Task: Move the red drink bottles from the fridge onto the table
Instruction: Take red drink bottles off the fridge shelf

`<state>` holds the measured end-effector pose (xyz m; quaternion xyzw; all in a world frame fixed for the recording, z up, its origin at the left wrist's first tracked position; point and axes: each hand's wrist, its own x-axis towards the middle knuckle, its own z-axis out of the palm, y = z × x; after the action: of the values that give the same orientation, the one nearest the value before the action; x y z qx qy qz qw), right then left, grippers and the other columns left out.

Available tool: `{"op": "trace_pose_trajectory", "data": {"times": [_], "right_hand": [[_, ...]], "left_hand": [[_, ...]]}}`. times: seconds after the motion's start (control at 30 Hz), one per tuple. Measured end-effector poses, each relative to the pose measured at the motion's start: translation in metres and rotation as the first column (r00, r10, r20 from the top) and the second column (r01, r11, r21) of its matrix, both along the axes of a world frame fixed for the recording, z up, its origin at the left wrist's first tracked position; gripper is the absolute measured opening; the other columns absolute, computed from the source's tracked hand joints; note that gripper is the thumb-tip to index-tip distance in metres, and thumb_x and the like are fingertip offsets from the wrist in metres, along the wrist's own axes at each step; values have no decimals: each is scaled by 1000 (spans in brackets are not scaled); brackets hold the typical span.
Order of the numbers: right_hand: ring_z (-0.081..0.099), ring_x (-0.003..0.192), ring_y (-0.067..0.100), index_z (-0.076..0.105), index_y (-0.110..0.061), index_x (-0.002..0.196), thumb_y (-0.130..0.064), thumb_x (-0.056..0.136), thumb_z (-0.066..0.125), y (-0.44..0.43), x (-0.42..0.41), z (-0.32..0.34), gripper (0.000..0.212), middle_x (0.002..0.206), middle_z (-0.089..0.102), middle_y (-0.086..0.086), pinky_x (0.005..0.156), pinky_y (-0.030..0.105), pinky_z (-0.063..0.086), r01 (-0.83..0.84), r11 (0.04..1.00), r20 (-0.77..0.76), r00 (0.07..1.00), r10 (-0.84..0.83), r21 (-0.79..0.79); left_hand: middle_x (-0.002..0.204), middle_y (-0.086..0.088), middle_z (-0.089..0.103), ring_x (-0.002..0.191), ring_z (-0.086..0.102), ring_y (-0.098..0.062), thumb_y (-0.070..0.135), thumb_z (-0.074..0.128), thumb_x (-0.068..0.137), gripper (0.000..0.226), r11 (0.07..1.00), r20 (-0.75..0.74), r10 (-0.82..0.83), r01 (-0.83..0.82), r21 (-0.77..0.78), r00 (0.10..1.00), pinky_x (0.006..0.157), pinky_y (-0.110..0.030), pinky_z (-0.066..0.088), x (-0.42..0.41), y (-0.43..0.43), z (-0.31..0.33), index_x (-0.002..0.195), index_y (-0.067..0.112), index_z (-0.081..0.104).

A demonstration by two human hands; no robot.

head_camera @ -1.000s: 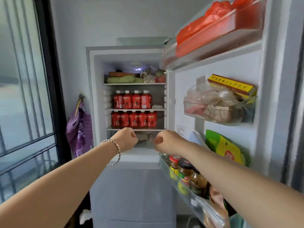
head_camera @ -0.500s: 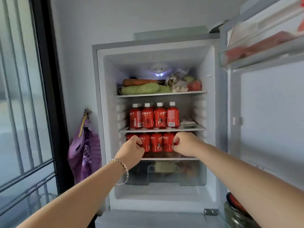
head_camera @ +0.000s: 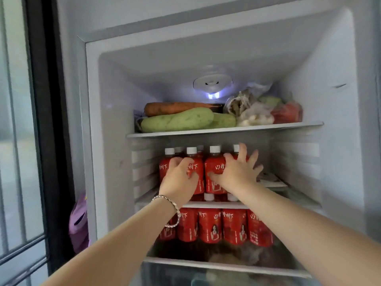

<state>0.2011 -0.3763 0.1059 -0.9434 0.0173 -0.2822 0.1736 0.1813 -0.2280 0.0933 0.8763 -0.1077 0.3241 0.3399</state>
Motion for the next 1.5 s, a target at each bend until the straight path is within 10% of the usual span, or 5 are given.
{"op": "trace_pose_trajectory", "data": {"times": [0.47,0.67,0.83,1.07,1.5], "right_hand": [[15,133,38,51,-33,127,-79,52,54,-3,59,19,88,150,-5,-11,101,60,30,-30,999,-70,997,31,15],[17,132,30,55,-51,91,-73,48,50,-32,42,24,49,142,11,-12,97,34,24,-273,962,-189,943,273,28],[25,130,32,42,-22,136,-87,52,46,-22,55,32,106,142,22,-8,103,40,28,-134,974,-78,986,150,181],[25,132,40,47,-22,133,-68,65,58,-15,65,47,83,148,21,13,103,42,28,42,995,-138,990,-29,91],[54,54,17,49,-22,35,-53,72,54,-47,50,53,48,45,49,-5,50,27,32,-163,986,46,985,164,-12]], "left_hand": [[127,-12,47,119,39,-32,42,46,84,42,920,-34,129,-107,377,991,98,-37,30,82,-3,28,126,38,45],[100,-12,59,98,56,-33,44,53,64,24,942,-115,-286,301,149,951,88,-46,49,69,3,26,87,40,52],[99,-11,56,96,56,-32,43,51,65,17,916,-84,-379,387,106,921,87,-47,49,73,2,24,83,42,50],[102,-3,46,103,51,-28,34,53,83,13,919,-60,-364,369,140,930,93,-44,46,79,8,22,96,39,52],[100,-9,65,95,59,-27,31,55,86,25,944,18,-152,140,299,988,81,-32,49,85,6,54,104,14,56]]}}
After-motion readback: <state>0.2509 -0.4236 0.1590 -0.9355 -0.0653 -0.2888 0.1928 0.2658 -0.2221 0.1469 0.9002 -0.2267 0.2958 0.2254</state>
